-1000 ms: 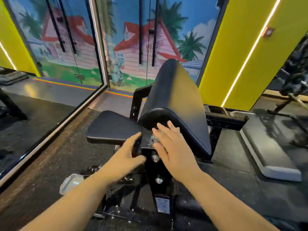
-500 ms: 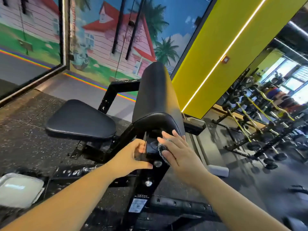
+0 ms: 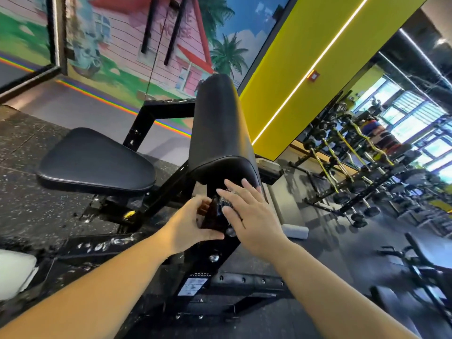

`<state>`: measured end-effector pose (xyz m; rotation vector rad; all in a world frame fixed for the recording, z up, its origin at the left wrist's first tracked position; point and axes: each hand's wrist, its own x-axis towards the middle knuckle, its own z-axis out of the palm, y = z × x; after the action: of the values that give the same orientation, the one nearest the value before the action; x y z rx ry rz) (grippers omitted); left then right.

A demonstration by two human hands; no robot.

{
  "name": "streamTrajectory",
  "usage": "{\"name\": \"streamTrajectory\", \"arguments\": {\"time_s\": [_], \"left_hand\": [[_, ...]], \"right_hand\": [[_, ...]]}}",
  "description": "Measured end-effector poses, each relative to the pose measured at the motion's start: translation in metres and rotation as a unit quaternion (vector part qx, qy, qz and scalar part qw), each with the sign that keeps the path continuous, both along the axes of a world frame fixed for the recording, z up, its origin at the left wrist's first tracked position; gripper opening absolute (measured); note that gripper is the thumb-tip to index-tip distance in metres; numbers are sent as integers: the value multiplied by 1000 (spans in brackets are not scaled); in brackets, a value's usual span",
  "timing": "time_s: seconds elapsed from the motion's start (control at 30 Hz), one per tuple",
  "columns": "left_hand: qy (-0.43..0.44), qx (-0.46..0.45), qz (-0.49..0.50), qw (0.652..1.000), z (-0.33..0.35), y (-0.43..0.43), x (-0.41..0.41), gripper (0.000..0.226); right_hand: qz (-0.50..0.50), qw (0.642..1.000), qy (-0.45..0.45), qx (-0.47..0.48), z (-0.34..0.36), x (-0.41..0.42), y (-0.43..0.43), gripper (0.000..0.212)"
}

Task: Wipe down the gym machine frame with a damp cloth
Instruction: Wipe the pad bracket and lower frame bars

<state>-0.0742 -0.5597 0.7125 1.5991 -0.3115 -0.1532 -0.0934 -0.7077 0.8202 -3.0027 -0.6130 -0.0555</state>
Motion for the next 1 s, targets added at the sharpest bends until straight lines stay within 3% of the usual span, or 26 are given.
{"name": "streamTrajectory", "arguments": {"time_s": [0.2, 0.33, 0.5, 0.67, 0.83, 0.93, 1.0], "left_hand": [[6, -32, -8, 999, -6, -2, 1, 69], [-8, -30, -21, 999, -10, -2, 0, 59], [-22, -91, -27, 995, -5, -2, 1, 65], [7, -85, -36, 996, -11, -3, 3, 64], [-9, -96, -37, 995, -10, -3, 0, 54], [-23, -114, -34, 993, -7, -3, 2, 56], [-10, -115, -44, 992, -7, -2, 3, 60]], "right_hand": [[6, 997, 73, -9, 4, 40, 32, 39], [-52, 997, 32, 45, -2, -2, -2, 44], [36, 997, -62, -27, -14, -7, 25, 46], [-22, 999, 26, -6, 3, 23, 24, 39], [-47, 999, -24, -2, -13, -23, 13, 55], [-3, 997, -67, -38, -15, -13, 25, 46], [-14, 999, -36, -34, -6, 6, 32, 41]]}}
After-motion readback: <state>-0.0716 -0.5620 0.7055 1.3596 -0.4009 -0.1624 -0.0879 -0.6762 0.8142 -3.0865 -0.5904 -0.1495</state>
